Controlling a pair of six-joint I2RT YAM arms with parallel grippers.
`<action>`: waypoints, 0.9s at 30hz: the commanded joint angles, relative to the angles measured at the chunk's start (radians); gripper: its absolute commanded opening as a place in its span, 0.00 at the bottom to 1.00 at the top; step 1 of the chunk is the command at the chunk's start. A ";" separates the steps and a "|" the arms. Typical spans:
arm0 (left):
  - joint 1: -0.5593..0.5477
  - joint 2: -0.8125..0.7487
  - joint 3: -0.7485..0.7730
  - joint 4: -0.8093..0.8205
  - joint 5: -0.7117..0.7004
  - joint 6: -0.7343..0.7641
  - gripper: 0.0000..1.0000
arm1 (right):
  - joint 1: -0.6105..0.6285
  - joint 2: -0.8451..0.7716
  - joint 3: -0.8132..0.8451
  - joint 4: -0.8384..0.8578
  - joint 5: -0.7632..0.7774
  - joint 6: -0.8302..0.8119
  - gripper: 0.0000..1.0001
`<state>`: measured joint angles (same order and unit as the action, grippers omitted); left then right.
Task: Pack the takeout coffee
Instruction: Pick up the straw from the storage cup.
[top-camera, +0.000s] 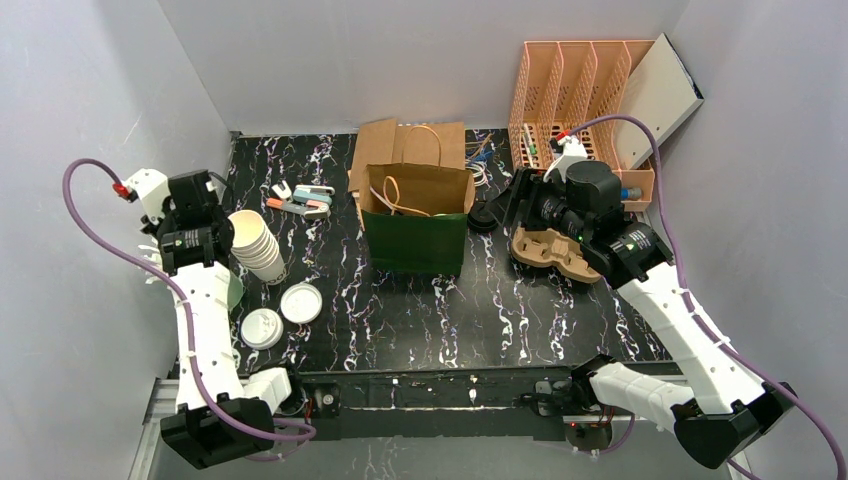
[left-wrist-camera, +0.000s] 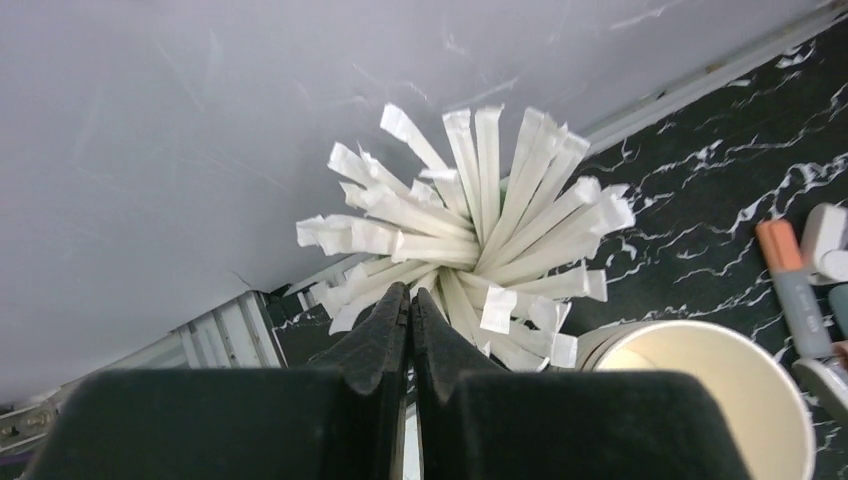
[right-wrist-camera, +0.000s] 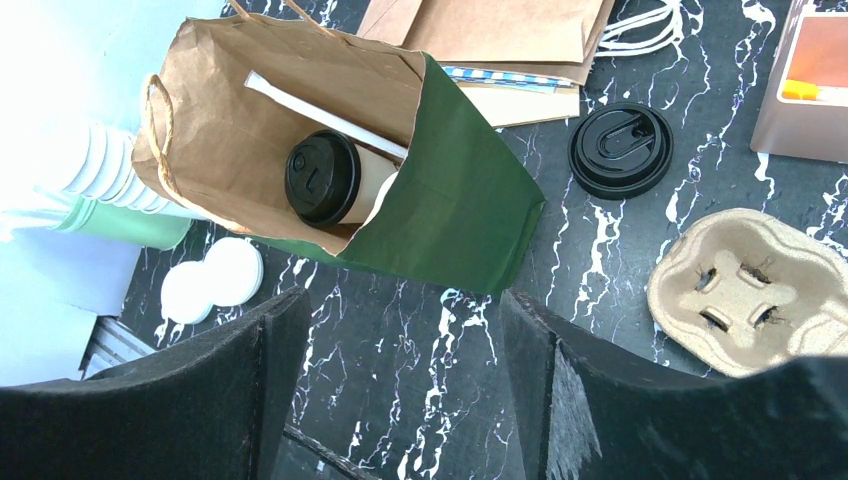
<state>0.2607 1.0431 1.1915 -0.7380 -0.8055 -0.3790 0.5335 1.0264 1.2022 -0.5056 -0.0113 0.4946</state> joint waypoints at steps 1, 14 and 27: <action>0.008 0.006 0.125 0.013 -0.073 0.046 0.00 | 0.003 -0.019 0.022 0.029 -0.011 0.002 0.78; 0.008 0.003 0.603 -0.006 0.333 -0.034 0.00 | 0.004 -0.024 0.004 0.056 -0.008 0.006 0.78; 0.008 0.027 0.633 0.325 1.141 -0.428 0.00 | 0.003 -0.064 -0.029 0.085 0.063 -0.013 0.79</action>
<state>0.2607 1.0107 1.9224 -0.5411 -0.0013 -0.6392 0.5335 0.9943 1.1778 -0.4721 0.0101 0.4965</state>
